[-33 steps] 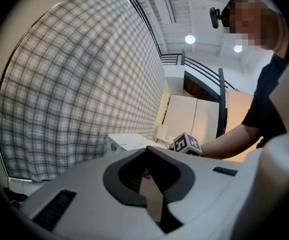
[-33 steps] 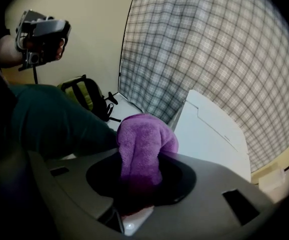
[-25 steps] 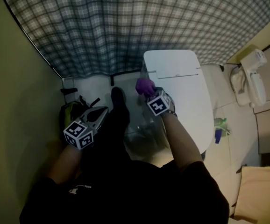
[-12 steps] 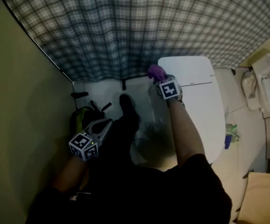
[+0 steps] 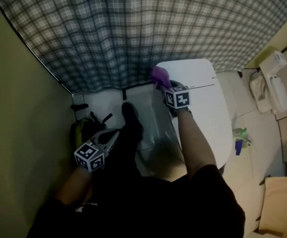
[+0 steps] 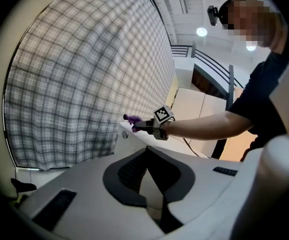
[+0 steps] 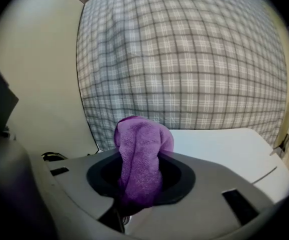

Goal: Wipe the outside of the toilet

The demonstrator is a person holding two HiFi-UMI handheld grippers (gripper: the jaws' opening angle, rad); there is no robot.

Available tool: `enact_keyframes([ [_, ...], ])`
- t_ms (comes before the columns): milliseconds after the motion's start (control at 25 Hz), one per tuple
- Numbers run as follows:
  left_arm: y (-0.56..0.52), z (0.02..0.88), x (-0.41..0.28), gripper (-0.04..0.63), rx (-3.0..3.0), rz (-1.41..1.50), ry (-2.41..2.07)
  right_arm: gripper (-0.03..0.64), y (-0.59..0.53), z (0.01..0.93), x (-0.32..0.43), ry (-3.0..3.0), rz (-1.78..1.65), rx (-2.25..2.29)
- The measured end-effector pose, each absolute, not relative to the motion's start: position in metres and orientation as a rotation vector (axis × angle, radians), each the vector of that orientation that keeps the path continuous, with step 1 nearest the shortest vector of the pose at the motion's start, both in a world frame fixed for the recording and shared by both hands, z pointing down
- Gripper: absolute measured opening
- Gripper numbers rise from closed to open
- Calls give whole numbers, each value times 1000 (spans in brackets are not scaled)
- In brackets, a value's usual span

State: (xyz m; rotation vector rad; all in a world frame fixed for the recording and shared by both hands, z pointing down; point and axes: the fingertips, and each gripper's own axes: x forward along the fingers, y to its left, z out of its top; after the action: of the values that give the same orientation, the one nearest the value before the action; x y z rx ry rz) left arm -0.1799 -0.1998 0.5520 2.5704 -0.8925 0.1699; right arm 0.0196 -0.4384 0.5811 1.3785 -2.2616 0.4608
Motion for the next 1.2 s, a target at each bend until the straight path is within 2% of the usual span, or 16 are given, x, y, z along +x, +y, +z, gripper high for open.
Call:
enact_keyframes([
  [240, -161, 541, -116, 6, 2628, 157, -780, 130, -290, 565, 88, -2392, 517, 1305],
  [640, -99, 554, 26, 6, 2709, 205, -605, 132, -55, 578, 240, -2388, 645, 1544],
  [960, -74, 598, 76, 5, 2870, 466, -616, 130, 31, 594, 276, -2361, 523, 1684],
  [1200, -57, 591, 85, 5, 2834, 629, -588, 124, 61, 559, 286, -2398, 528, 1755],
])
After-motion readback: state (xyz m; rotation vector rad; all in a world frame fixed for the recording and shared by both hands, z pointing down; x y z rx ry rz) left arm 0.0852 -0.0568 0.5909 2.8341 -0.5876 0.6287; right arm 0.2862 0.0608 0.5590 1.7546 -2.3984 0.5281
